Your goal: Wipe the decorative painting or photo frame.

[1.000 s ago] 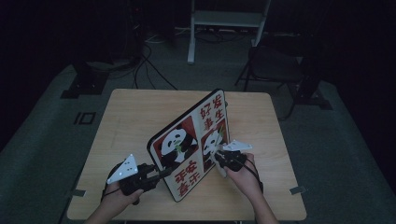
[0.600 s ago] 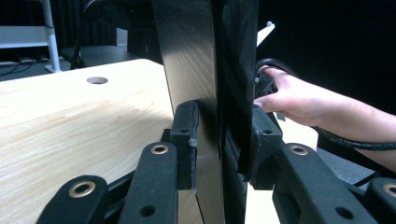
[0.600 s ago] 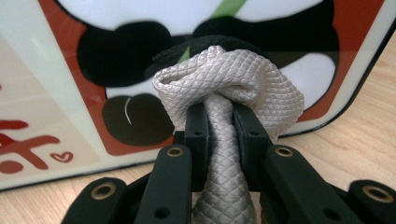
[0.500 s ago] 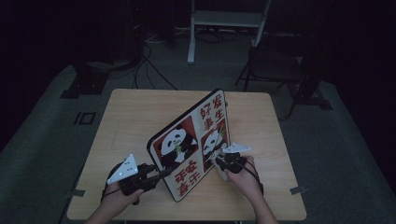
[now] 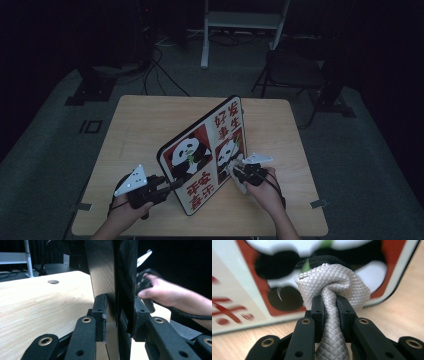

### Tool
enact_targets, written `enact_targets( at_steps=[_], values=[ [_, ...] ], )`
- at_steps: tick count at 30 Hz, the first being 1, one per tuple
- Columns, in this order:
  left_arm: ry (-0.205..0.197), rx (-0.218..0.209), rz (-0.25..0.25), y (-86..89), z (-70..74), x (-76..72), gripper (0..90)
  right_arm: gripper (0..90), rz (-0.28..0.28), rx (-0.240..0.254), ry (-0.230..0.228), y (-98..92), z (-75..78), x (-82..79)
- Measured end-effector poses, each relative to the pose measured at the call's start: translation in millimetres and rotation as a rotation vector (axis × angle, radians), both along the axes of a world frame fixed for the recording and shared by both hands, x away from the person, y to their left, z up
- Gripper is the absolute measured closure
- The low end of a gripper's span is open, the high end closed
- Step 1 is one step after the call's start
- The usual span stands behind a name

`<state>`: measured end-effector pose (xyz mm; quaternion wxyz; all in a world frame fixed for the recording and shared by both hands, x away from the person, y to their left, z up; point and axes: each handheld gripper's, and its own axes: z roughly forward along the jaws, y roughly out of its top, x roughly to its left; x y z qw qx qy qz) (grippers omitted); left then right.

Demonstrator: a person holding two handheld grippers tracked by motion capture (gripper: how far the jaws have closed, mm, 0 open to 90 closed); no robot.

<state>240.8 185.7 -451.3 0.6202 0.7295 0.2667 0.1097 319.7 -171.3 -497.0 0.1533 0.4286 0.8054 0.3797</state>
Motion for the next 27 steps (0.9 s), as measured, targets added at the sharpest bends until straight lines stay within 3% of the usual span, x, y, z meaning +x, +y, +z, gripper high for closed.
enact_targets(
  at_steps=[2, 7, 18, 22, 27],
  values=[
    [-0.001, 0.000, 0.004, 0.0, -0.1, -0.1, 71.7, 78.2, 0.003, 0.030, -0.047, -1.1, 19.3, -3.8],
    [-0.003, 0.001, 0.005, -0.2, 0.0, -0.4, 71.7, 78.1, 0.013, 0.090, -0.135, 0.2, 51.1, -11.4],
    [-0.003, -0.001, 0.007, -0.2, -0.3, -0.4, 71.8, 78.1, 0.057, 0.199, -0.283, 16.3, 109.1, -19.2],
    [-0.003, -0.002, 0.006, -0.3, -0.2, -0.4, 71.8, 78.1, 0.069, 0.212, -0.337, 24.9, 128.3, -17.8],
    [-0.006, 0.001, 0.007, -0.1, -0.4, -0.4, 71.8, 78.1, 0.091, 0.200, -0.366, 42.4, 144.4, -10.1]
  ],
)
